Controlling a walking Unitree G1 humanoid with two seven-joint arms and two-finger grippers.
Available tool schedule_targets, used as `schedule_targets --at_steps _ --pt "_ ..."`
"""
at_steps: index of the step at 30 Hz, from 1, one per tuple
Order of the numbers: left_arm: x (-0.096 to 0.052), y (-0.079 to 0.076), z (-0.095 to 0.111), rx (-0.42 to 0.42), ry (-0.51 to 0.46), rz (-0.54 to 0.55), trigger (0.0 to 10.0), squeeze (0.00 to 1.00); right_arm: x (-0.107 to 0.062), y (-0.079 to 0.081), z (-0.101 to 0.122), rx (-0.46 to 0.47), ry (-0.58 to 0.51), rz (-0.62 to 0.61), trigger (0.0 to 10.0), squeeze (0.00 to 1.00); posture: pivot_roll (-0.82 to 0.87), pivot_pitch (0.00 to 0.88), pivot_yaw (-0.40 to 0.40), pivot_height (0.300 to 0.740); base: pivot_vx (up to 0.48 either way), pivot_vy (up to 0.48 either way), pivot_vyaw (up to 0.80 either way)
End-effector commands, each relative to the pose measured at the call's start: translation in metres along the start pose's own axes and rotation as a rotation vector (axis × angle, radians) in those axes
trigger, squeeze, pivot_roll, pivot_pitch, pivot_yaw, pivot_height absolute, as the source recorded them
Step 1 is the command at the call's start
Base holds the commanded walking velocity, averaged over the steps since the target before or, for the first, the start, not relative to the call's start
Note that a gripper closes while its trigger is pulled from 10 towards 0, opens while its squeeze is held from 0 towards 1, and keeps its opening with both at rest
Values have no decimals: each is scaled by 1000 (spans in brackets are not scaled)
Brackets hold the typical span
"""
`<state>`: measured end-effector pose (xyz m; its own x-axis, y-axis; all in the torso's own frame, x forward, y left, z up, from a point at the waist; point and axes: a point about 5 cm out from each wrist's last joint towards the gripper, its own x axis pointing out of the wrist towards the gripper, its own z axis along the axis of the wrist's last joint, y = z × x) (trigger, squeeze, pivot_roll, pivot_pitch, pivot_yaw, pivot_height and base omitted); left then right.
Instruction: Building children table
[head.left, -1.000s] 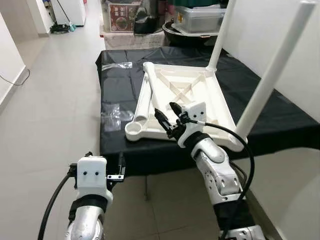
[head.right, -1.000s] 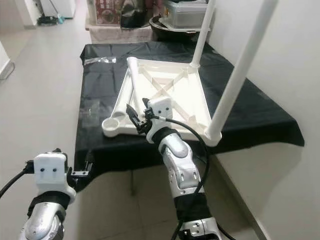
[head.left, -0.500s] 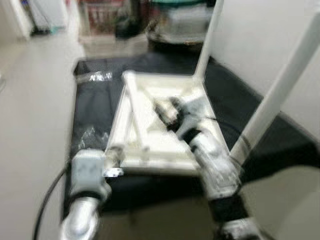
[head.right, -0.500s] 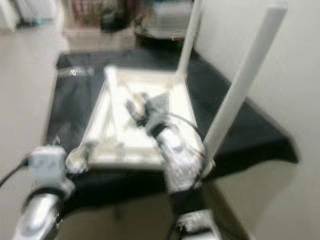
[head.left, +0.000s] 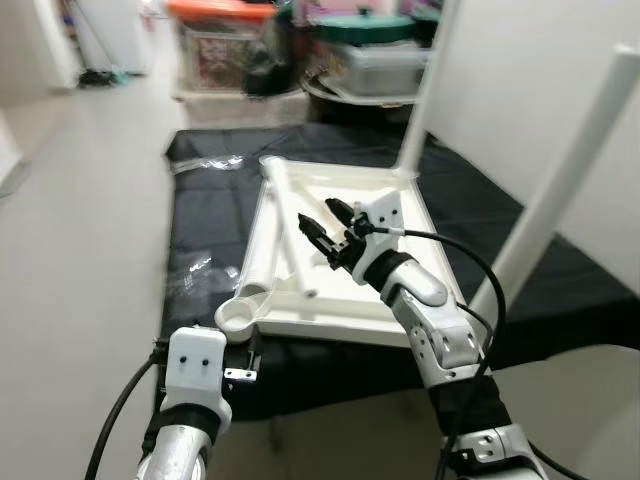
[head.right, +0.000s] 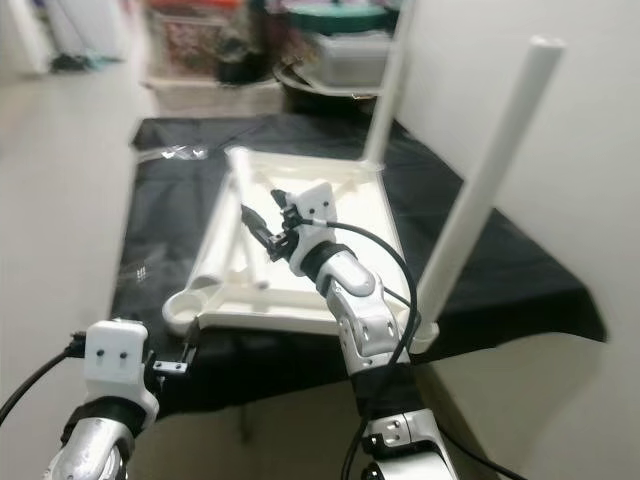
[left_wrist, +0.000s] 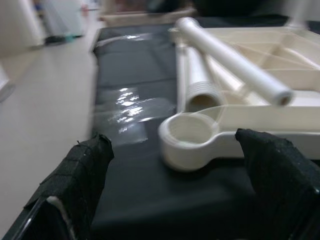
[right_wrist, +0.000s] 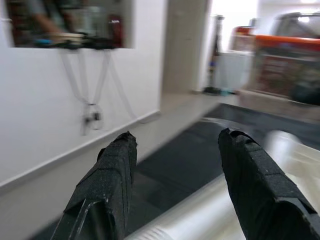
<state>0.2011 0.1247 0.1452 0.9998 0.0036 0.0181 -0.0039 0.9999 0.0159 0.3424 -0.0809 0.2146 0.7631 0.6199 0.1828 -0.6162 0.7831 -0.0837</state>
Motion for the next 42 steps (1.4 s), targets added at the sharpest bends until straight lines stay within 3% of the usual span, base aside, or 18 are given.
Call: schedule_targets --at_steps 1,9,15,17,20,22,24,25,26,36,42 --pt "1 0 0 12 4 0 10000 0 -1 2 -2 17 5 3 10000 0 -10 88 -80 740 0 0 800" --pt "2 0 -3 9 19 -1 10000 0 0 -2 -7 51 46 19 10000 0 -11 92 -75 740 0 0 400" --pt "-4 -10 -7 -34 46 -85 10000 0 7 -28 -8 3 173 67 10000 0 -15 105 -71 740 0 0 0" --pt "-11 -16 -11 -42 70 -142 10000 0 6 -45 -9 4 266 101 10000 0 -12 115 -73 740 0 0 0" --pt "-13 -18 -12 -45 76 -158 10000 0 5 -49 -9 5 287 119 10000 0 -12 115 -73 740 0 0 0" --pt "-18 -22 -14 -46 88 -198 10000 0 0 -57 -11 -21 344 173 10000 0 -13 131 -72 740 0 0 0" --pt "-28 -32 -19 -57 120 -275 10000 0 -15 -74 -15 -50 475 275 10000 0 -13 139 -74 740 0 0 0" --pt "-28 -32 -19 -57 120 -275 10000 0 -15 -74 -15 -50 475 275 10000 0 -13 139 -74 740 0 0 0" --pt "-32 -34 -20 -62 133 -288 10000 0 -29 -85 -19 -36 593 348 10000 0 -14 155 -74 740 0 0 0" --pt "-35 -33 -19 -79 138 -273 10000 0 -43 -91 -21 -71 744 485 10000 0 -14 177 -76 740 0 0 0" --pt "-37 -34 -20 -81 144 -275 10000 0 -38 -80 -15 -68 704 602 10000 0 -14 180 -75 740 0 0 0"
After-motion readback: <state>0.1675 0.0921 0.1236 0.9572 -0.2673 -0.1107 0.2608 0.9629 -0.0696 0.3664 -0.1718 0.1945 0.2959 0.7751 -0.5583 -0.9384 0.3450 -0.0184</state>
